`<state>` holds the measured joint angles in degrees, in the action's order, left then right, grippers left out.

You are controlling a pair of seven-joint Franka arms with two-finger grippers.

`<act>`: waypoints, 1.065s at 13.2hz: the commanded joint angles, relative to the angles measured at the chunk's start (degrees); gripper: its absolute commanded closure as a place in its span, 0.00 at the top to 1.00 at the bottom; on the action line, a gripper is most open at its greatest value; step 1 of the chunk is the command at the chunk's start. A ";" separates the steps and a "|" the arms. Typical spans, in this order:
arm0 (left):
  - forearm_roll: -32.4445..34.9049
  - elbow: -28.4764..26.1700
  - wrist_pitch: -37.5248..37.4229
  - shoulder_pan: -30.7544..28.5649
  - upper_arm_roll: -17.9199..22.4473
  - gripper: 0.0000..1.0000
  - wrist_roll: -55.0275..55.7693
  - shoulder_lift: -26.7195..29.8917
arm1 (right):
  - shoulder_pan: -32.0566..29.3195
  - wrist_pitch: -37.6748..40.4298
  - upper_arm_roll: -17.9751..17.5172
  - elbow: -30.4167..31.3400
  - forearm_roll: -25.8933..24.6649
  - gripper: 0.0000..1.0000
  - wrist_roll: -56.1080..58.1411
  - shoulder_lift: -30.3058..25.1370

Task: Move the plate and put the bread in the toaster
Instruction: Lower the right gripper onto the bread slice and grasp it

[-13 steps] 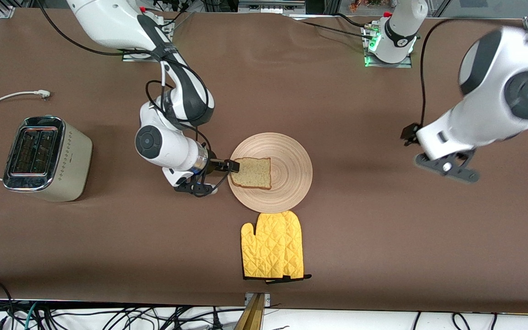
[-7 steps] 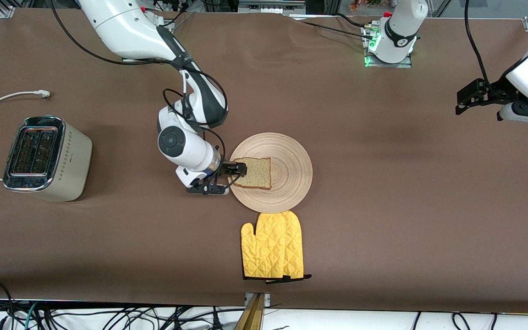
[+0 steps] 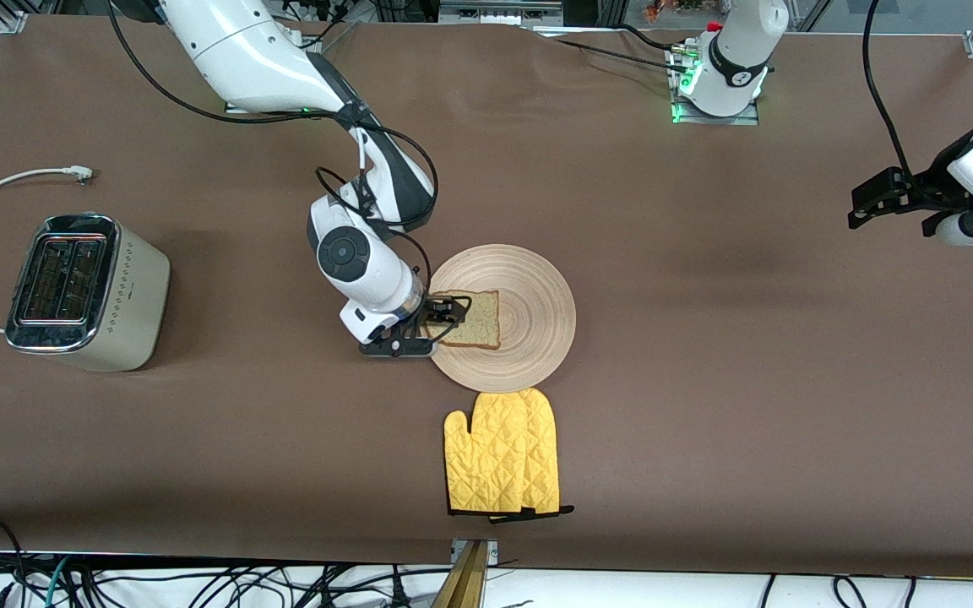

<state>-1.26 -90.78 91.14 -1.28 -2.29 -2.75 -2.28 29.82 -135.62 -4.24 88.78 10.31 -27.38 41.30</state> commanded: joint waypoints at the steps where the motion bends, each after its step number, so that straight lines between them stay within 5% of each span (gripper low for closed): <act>1: -1.21 2.10 -0.44 -0.39 -0.35 1.00 0.38 -2.10 | 1.37 0.00 0.64 -2.29 -2.48 0.99 -1.63 1.85; 5: -0.59 2.10 -0.35 -0.13 -0.61 1.00 0.30 -3.61 | 1.73 0.09 0.55 -2.55 -5.38 0.81 -1.80 2.65; 14: -0.59 2.18 0.00 0.05 -0.70 1.00 -0.50 -3.69 | 2.08 2.64 0.64 -3.96 -10.14 0.85 -1.63 2.21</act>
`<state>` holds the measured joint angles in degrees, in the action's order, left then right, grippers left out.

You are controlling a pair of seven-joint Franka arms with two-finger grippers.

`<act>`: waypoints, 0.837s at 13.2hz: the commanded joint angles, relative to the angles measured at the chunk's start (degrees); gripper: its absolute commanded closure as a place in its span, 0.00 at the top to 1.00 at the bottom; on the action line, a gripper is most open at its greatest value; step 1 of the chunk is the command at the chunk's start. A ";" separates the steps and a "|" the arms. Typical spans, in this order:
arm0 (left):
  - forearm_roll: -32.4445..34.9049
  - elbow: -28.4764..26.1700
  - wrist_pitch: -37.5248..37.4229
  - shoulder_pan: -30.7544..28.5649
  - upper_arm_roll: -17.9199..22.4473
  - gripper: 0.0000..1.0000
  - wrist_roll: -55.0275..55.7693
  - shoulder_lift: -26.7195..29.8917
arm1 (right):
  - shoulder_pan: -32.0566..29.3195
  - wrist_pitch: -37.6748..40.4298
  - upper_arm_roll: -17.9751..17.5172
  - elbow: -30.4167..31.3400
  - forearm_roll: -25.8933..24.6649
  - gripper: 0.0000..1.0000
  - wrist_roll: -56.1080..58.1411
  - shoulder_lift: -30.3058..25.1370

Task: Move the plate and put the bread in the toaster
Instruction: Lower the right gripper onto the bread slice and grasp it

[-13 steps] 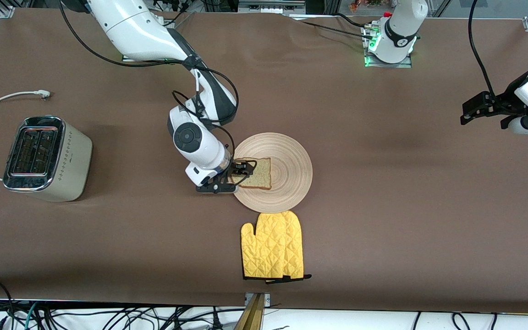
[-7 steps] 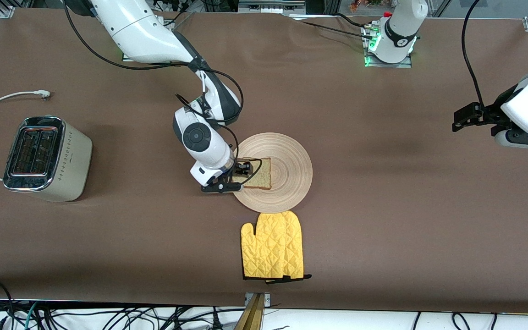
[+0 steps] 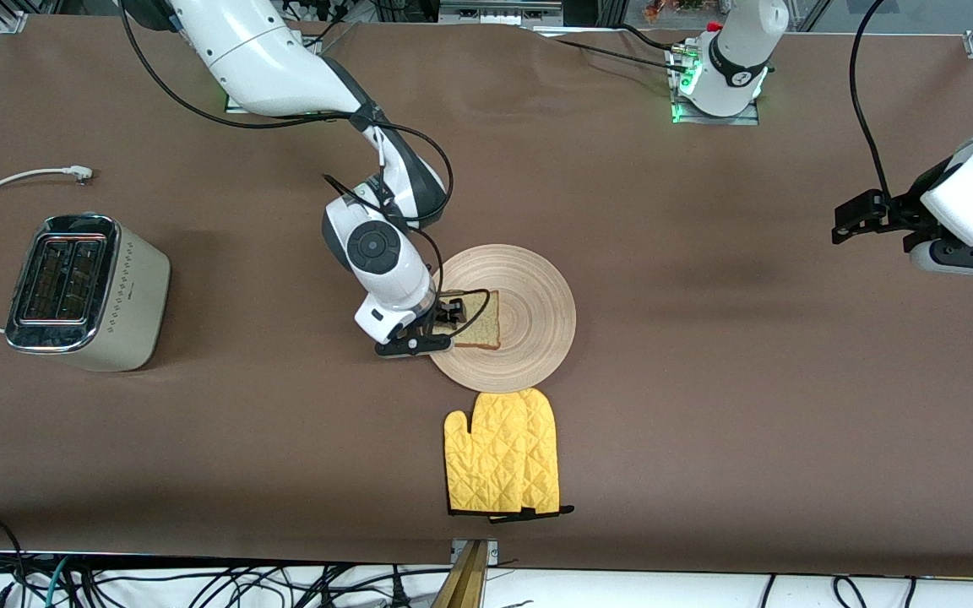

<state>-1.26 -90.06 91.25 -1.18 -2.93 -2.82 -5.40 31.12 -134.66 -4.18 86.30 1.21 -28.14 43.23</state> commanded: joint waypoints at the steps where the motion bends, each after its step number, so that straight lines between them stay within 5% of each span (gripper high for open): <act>1: -0.59 1.47 -0.11 -0.05 -0.06 1.00 -0.34 -0.57 | 0.79 1.86 0.49 -1.48 -1.47 0.85 -0.95 0.19; 11: -0.59 1.47 -0.11 0.13 -0.06 1.00 -0.25 -0.57 | 3.51 1.77 1.46 -1.48 -4.55 0.84 -2.89 0.71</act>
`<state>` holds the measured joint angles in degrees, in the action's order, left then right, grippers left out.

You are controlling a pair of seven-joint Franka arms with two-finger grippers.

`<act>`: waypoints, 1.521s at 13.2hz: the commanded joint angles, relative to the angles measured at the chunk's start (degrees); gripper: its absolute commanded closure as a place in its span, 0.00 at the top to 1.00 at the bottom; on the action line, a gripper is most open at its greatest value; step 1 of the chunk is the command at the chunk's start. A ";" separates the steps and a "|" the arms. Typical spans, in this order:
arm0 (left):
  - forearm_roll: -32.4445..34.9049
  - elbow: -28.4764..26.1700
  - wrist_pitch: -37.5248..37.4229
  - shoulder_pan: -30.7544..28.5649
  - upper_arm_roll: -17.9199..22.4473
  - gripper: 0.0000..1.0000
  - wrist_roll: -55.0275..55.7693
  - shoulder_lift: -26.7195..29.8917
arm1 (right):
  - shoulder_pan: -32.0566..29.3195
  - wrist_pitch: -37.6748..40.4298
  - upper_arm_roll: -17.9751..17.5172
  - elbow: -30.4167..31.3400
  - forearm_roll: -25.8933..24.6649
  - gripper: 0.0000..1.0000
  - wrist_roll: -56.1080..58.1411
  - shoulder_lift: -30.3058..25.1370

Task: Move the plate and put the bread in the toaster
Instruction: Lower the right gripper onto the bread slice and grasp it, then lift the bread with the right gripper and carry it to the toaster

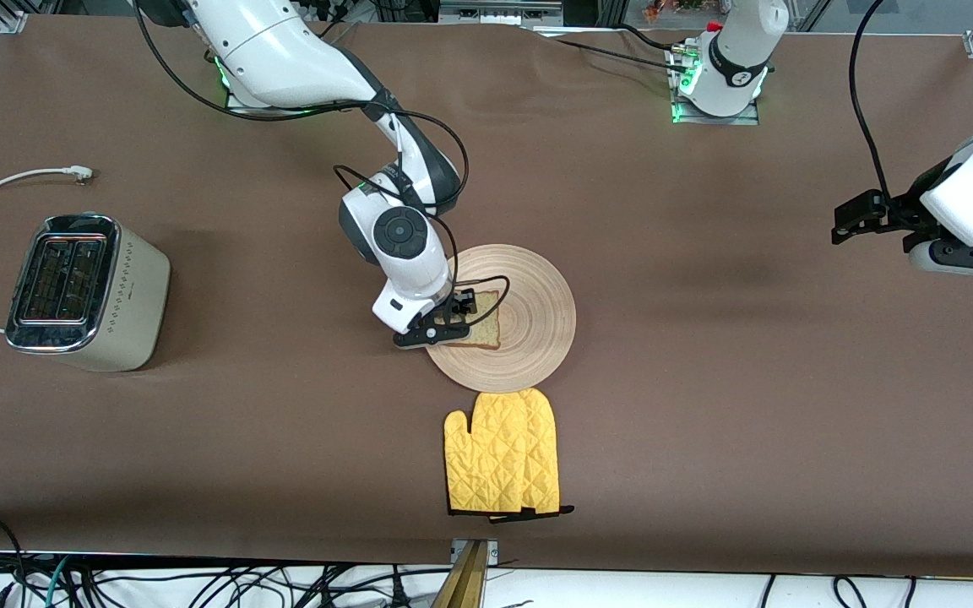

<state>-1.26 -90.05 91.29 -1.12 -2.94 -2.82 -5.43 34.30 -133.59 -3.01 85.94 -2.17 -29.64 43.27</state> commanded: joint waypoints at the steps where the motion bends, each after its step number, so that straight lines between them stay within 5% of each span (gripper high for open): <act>1: -0.59 1.45 -0.15 0.07 -0.04 1.00 -0.26 -0.55 | 0.24 0.70 0.29 -1.13 -1.17 0.84 -1.39 0.67; 5: -0.59 1.45 -0.24 0.15 0.04 1.00 -0.26 -0.55 | 0.24 0.44 0.29 -1.13 -0.91 0.77 -1.39 1.20; 10: -0.59 1.45 -0.15 0.07 -0.04 1.00 -0.26 -0.55 | 0.33 0.53 0.29 -1.13 -1.08 0.22 -1.13 1.38; 13: -0.59 1.45 -0.15 0.07 -0.04 1.00 -0.26 -0.55 | 0.33 0.53 0.29 -1.13 -1.00 0.00 -1.04 1.38; 20: -0.59 1.45 -0.15 0.24 -0.04 1.00 -0.26 -0.55 | 0.16 5.85 0.37 -4.80 -1.17 0.00 -0.51 0.33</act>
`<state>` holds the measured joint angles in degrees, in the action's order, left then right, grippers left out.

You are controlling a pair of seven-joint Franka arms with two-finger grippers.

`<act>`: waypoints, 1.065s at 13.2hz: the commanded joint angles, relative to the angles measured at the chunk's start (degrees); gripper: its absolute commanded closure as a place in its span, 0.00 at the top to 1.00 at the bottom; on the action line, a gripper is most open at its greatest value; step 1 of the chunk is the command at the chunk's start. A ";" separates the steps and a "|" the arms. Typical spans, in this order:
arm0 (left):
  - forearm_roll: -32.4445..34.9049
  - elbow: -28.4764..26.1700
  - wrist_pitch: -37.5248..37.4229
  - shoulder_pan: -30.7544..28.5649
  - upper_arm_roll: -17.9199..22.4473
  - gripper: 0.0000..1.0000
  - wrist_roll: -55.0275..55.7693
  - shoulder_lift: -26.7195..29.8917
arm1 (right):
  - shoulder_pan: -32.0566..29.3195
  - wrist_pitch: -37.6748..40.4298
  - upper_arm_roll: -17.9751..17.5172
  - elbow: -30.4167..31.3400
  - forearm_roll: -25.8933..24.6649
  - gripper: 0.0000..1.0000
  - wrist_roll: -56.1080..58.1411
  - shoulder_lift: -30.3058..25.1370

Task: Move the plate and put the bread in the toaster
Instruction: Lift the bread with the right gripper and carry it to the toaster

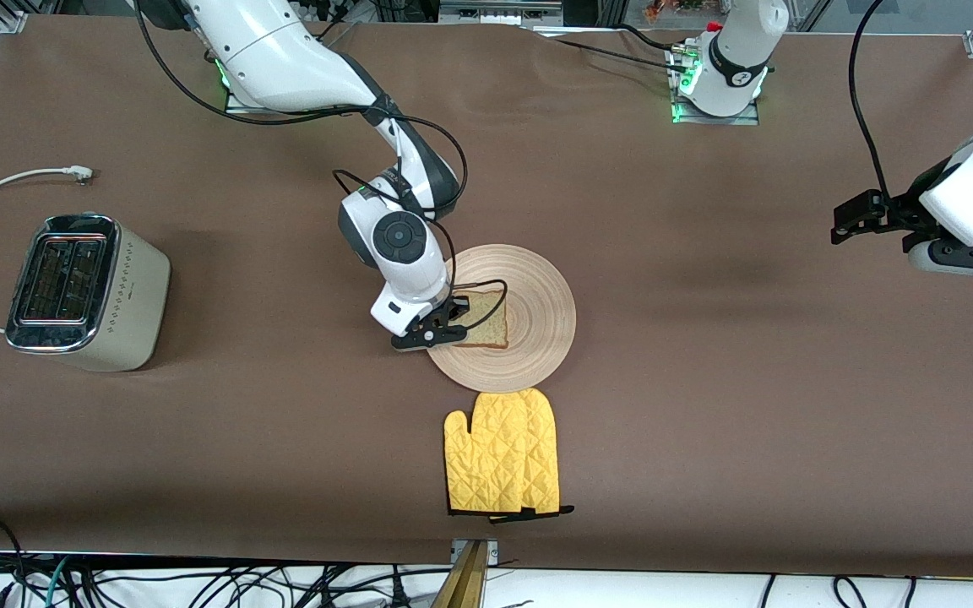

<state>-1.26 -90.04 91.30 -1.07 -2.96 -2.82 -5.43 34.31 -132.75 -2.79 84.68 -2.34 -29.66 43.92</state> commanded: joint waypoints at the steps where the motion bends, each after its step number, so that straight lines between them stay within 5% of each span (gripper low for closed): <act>1: -0.59 1.53 -0.16 0.19 0.06 1.00 -0.26 -0.54 | 0.06 10.00 0.24 -6.78 -1.00 0.00 -0.40 -0.85; 6: -0.59 1.53 -0.16 0.19 -0.03 1.00 -0.26 -0.54 | -0.29 31.11 3.56 -16.83 -1.18 0.00 2.13 -4.44; 14: -0.59 1.53 -0.16 0.19 0.06 1.00 -0.34 -0.63 | -0.12 54.68 23.85 -16.66 -17.51 0.00 31.21 -15.08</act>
<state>-1.26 -89.91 91.30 -0.92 -2.97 -2.82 -5.51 33.53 -81.13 17.89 67.07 -16.26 -2.88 30.17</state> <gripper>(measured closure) 0.000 0.956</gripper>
